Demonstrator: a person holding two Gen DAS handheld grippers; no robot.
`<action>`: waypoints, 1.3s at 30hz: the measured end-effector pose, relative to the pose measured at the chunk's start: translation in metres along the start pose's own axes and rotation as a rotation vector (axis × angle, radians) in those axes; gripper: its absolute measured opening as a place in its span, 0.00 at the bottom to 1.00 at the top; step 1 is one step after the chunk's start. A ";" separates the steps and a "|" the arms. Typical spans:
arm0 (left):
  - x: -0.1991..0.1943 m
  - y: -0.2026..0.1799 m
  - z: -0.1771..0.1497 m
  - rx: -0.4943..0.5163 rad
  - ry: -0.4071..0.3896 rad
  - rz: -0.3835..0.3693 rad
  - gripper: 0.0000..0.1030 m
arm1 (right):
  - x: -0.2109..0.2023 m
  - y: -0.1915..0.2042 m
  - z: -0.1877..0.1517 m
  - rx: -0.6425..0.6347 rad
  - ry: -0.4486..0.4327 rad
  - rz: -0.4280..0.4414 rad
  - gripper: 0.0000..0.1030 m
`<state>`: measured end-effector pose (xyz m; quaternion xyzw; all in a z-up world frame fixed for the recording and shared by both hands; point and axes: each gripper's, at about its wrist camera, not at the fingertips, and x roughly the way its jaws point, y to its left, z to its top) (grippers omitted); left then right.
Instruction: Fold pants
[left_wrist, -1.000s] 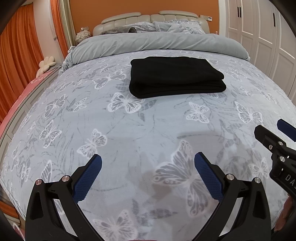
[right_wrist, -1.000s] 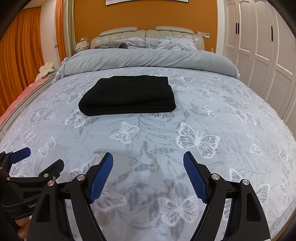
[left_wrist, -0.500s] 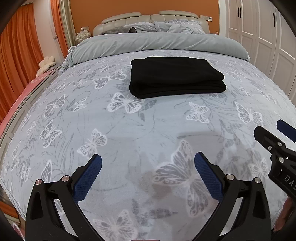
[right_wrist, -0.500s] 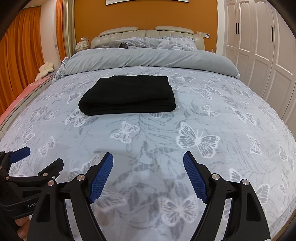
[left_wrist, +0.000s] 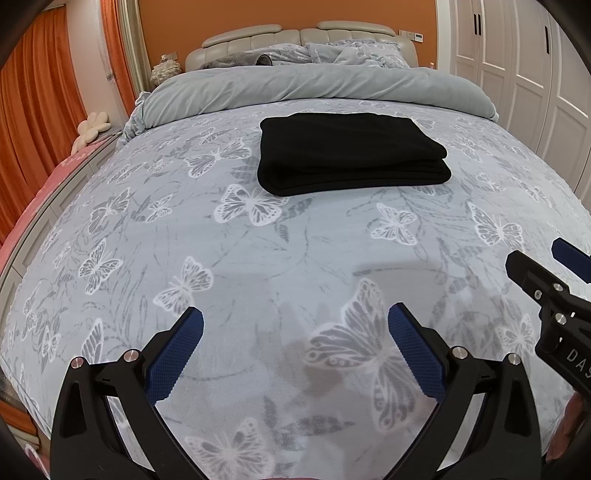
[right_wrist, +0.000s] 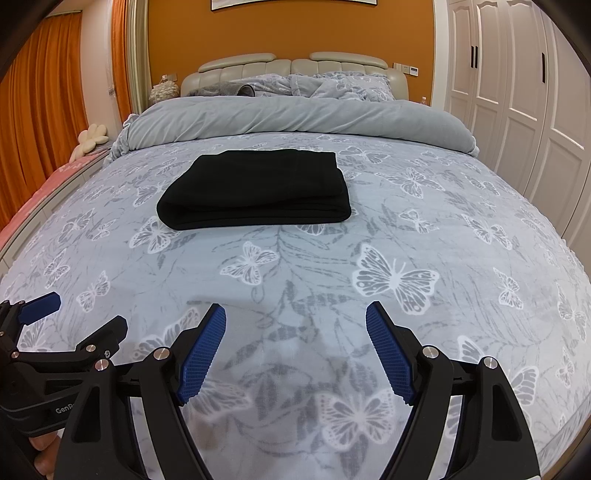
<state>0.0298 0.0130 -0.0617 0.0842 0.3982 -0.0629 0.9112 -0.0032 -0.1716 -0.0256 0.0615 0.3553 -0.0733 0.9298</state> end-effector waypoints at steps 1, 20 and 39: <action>0.000 0.000 0.000 0.000 0.000 -0.002 0.95 | 0.000 0.000 0.000 0.000 0.000 0.000 0.73; 0.000 -0.002 0.000 0.001 -0.008 -0.007 0.95 | 0.001 0.002 -0.001 -0.004 0.002 0.001 0.73; 0.000 -0.001 -0.001 -0.001 0.005 -0.009 0.95 | 0.001 0.002 -0.002 -0.007 0.003 0.001 0.73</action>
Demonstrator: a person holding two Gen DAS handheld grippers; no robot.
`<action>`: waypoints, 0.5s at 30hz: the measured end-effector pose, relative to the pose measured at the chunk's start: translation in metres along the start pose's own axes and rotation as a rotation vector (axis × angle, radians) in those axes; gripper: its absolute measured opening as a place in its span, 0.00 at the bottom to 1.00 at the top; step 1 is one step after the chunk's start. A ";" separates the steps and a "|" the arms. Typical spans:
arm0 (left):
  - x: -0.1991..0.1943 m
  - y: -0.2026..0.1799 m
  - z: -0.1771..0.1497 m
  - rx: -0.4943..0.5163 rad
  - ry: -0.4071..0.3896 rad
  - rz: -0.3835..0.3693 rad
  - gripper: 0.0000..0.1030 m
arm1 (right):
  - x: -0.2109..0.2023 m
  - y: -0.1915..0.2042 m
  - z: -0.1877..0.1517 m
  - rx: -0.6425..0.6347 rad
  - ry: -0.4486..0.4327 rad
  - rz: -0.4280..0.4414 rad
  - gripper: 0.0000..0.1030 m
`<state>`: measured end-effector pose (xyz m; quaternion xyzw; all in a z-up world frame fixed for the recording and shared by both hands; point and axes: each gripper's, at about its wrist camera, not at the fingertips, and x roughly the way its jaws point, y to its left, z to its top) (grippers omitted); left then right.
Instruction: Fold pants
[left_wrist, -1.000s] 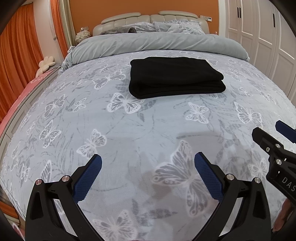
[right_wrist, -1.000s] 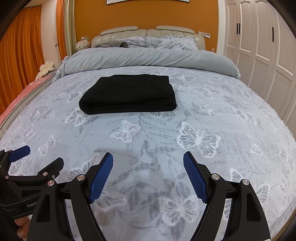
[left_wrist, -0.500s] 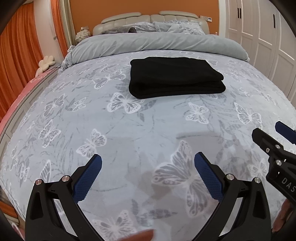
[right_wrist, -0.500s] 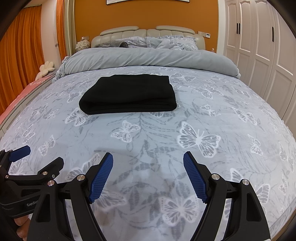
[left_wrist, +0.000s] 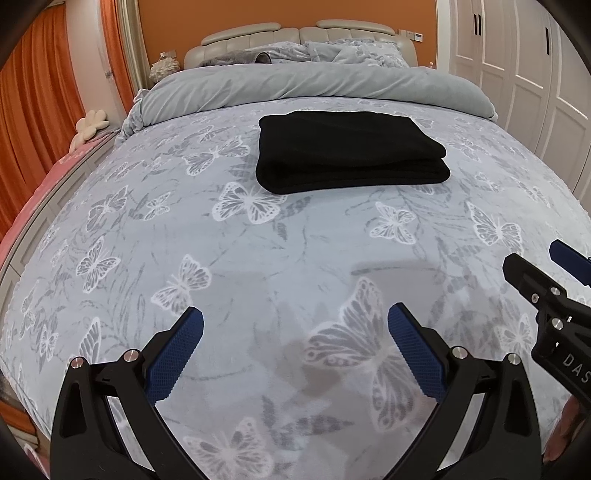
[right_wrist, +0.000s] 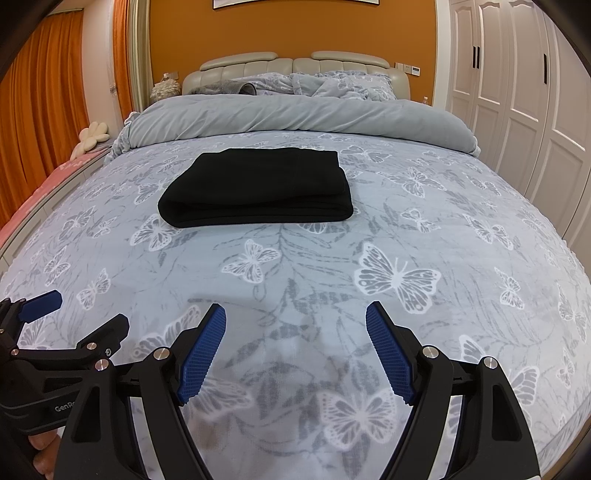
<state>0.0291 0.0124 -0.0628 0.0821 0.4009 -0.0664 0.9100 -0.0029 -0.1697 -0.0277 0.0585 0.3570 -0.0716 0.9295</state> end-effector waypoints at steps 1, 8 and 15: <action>0.000 0.000 0.000 0.001 0.000 -0.003 0.95 | 0.000 0.000 -0.001 0.001 0.000 0.000 0.73; 0.000 0.000 0.000 0.000 0.000 0.000 0.95 | 0.000 0.000 -0.001 0.000 -0.001 -0.002 0.73; 0.000 0.000 0.000 0.002 -0.003 -0.001 0.95 | 0.000 -0.001 0.000 -0.003 0.000 0.001 0.73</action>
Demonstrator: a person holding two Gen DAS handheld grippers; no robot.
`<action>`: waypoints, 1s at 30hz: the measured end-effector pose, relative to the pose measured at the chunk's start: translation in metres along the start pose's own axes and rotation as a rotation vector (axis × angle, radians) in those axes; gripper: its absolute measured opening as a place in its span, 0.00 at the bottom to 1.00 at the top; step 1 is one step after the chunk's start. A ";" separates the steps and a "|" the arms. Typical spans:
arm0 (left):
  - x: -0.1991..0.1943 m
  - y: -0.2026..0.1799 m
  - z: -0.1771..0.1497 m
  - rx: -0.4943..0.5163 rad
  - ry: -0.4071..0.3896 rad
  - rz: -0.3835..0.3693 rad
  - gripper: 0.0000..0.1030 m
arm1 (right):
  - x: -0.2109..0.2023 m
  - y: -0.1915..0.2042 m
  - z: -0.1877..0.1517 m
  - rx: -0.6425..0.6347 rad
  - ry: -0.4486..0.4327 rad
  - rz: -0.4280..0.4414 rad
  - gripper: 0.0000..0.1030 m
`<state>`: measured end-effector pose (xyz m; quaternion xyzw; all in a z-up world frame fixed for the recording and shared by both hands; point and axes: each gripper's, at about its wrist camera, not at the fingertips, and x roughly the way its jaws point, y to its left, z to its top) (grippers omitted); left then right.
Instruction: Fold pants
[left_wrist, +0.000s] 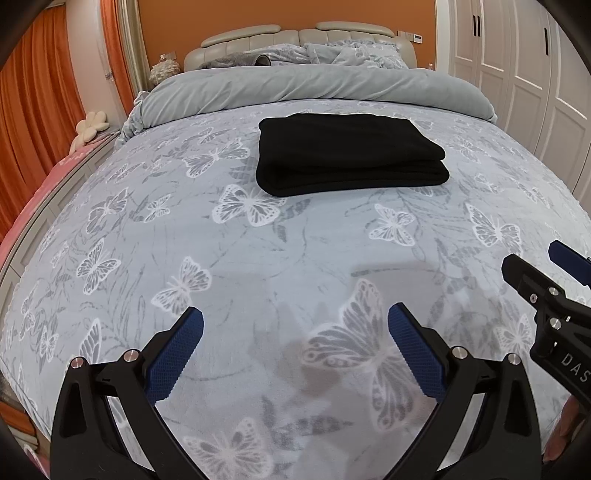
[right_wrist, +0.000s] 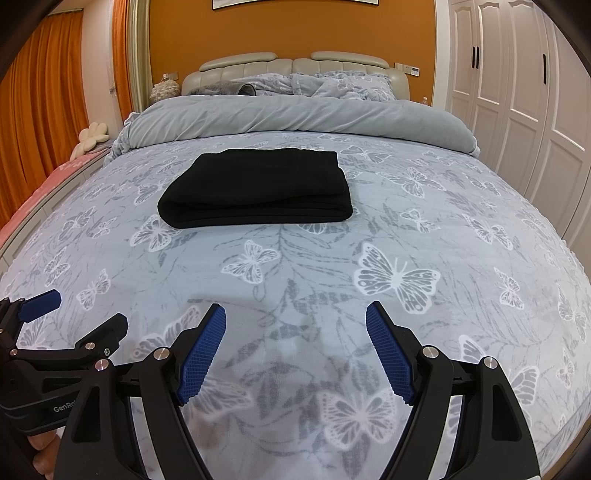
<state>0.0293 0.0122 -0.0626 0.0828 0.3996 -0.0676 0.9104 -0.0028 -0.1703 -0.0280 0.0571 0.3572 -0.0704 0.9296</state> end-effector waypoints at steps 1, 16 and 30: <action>0.000 0.000 0.000 0.001 -0.001 0.000 0.95 | 0.000 0.000 0.000 0.001 0.000 0.000 0.73; -0.007 -0.002 0.003 0.011 -0.036 0.005 0.95 | 0.000 0.000 0.000 0.000 -0.001 0.000 0.73; -0.010 0.000 0.005 -0.001 -0.051 0.000 0.95 | 0.000 0.000 0.001 -0.002 0.000 0.000 0.73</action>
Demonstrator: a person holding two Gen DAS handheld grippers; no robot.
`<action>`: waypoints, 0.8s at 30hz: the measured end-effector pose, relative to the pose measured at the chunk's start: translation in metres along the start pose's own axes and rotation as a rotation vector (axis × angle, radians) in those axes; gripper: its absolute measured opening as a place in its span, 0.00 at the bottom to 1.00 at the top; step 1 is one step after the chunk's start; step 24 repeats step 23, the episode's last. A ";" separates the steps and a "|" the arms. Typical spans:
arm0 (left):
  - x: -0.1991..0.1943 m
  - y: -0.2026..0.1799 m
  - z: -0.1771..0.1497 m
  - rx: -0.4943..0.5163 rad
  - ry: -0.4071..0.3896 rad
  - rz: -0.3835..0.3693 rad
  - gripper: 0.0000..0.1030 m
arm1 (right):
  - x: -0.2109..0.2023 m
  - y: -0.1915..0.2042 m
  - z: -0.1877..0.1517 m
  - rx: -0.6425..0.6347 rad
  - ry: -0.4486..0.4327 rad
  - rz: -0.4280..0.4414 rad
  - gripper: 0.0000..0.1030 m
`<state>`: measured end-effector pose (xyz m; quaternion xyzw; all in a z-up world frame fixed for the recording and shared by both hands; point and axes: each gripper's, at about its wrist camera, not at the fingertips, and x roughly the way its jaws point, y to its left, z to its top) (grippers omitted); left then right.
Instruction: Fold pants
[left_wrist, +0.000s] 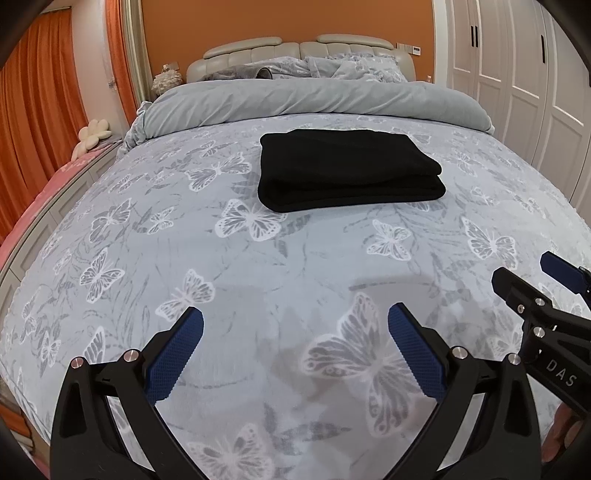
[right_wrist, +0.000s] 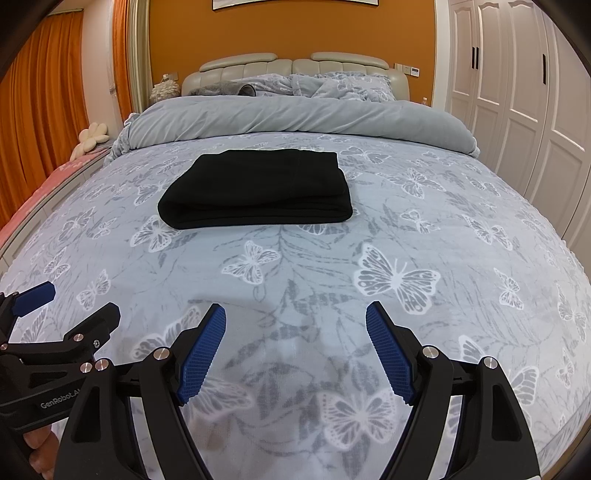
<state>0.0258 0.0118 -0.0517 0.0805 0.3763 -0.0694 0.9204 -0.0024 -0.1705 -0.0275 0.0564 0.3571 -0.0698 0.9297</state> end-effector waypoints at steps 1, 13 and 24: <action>0.000 0.000 0.000 0.001 0.000 0.000 0.95 | 0.000 0.000 0.000 -0.001 0.000 0.001 0.73; -0.004 0.000 0.002 -0.019 -0.022 -0.024 0.95 | 0.000 0.001 -0.001 -0.001 0.001 0.000 0.73; 0.004 -0.005 0.002 0.001 0.009 0.001 0.95 | 0.001 0.000 0.000 -0.001 0.000 -0.001 0.73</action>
